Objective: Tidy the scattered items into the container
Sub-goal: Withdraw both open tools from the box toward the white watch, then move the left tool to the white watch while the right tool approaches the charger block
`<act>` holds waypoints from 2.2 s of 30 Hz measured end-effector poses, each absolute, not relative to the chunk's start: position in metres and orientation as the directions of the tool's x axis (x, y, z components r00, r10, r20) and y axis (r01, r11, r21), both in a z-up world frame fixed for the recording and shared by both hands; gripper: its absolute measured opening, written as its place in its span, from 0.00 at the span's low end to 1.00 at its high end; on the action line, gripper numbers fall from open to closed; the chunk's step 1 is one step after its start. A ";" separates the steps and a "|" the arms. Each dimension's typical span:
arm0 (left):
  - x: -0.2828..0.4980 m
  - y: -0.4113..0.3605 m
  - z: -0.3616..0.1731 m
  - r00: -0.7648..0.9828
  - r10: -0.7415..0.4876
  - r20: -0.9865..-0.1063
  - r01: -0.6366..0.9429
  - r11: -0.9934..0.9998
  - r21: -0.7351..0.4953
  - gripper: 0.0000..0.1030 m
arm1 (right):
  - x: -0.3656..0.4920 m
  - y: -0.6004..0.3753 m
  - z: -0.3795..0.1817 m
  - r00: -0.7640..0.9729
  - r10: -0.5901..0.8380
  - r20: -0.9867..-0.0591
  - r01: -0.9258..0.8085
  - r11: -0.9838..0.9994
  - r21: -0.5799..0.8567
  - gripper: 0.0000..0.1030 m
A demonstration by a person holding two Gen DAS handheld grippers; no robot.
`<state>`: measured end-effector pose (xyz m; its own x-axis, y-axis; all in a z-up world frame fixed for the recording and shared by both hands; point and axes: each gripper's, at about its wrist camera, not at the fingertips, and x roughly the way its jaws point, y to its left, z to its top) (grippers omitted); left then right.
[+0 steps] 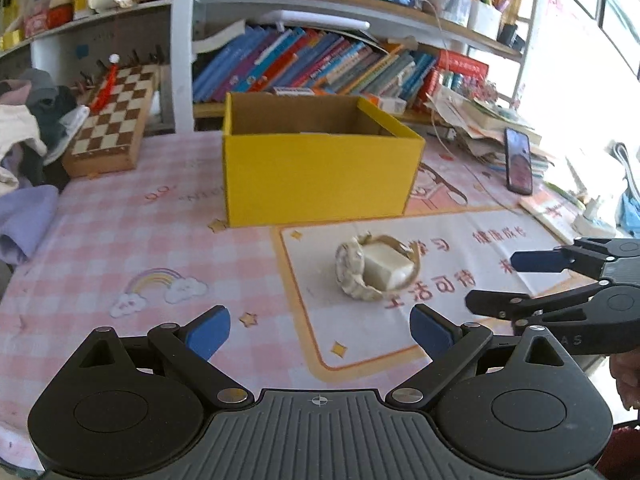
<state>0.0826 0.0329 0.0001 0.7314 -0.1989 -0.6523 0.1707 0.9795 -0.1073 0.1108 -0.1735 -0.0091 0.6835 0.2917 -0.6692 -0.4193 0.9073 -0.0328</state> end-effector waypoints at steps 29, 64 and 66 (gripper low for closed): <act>0.105 0.016 -0.015 0.680 -0.236 -0.694 0.199 0.971 -0.136 0.95 | 0.128 -0.173 -0.023 0.620 0.313 -0.720 -0.451 0.892 0.000 0.64; 0.136 0.011 -0.020 0.664 -0.256 -0.702 0.206 0.966 -0.157 0.71 | 0.155 -0.169 -0.023 0.600 0.329 -0.729 -0.479 0.878 0.002 0.51; 0.139 0.011 -0.021 0.662 -0.251 -0.706 0.199 0.967 -0.157 0.71 | 0.157 -0.169 -0.023 0.598 0.332 -0.730 -0.483 0.876 0.003 0.51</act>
<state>0.1386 0.0113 -0.0209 0.6623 -0.2507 -0.7060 0.1990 0.9674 -0.1569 0.1567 -0.1694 -0.0232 0.5976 0.3323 -0.7297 -0.4830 0.8756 0.0033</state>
